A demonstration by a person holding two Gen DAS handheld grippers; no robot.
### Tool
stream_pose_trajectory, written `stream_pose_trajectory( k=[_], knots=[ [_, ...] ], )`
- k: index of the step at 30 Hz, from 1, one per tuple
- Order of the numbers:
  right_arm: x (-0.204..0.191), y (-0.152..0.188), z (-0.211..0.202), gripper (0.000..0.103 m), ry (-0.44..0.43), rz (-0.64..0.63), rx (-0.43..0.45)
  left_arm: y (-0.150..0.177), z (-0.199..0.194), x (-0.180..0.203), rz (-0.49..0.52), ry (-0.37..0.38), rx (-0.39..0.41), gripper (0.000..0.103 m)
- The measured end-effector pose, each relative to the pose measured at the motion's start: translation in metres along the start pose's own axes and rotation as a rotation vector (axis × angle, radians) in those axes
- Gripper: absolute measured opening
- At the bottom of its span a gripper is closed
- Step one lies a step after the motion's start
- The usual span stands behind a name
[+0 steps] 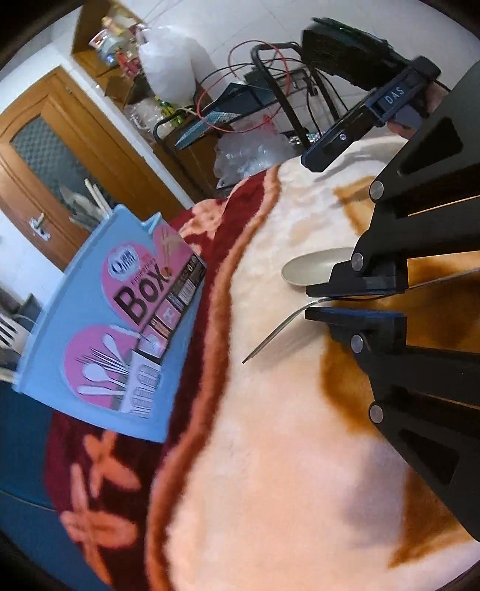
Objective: Organize utensils
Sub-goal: 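Grasp the last silver fork with the left tool while the right tool approaches the beige spoon, then lift the fork with the left tool while the right tool grasps the beige spoon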
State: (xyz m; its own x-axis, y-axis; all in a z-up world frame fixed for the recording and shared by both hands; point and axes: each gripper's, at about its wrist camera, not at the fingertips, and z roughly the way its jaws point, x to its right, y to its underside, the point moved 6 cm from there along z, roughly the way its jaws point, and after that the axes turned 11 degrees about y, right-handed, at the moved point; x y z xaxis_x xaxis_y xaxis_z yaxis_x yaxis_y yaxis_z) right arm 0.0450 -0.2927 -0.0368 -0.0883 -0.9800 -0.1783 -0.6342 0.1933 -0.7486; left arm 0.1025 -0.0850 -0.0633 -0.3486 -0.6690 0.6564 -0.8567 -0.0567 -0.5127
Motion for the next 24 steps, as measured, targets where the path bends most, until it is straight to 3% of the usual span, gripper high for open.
stream_pose_trajectory(
  k=[10, 15, 24],
  knots=[
    [-0.025, 0.004, -0.001, 0.066, -0.067, -0.02, -0.047, -0.014, -0.052, 0.027, 0.155, -0.049, 0.175, 0.003],
    [-0.046, 0.011, -0.002, 0.066, -0.087, -0.07, -0.065, -0.02, -0.078, 0.037, 0.181, -0.019, 0.252, 0.002],
    [-0.084, 0.022, 0.008, 0.061, -0.119, -0.167, -0.11, -0.023, -0.113, 0.036, 0.243, -0.08, 0.356, 0.002]
  ],
)
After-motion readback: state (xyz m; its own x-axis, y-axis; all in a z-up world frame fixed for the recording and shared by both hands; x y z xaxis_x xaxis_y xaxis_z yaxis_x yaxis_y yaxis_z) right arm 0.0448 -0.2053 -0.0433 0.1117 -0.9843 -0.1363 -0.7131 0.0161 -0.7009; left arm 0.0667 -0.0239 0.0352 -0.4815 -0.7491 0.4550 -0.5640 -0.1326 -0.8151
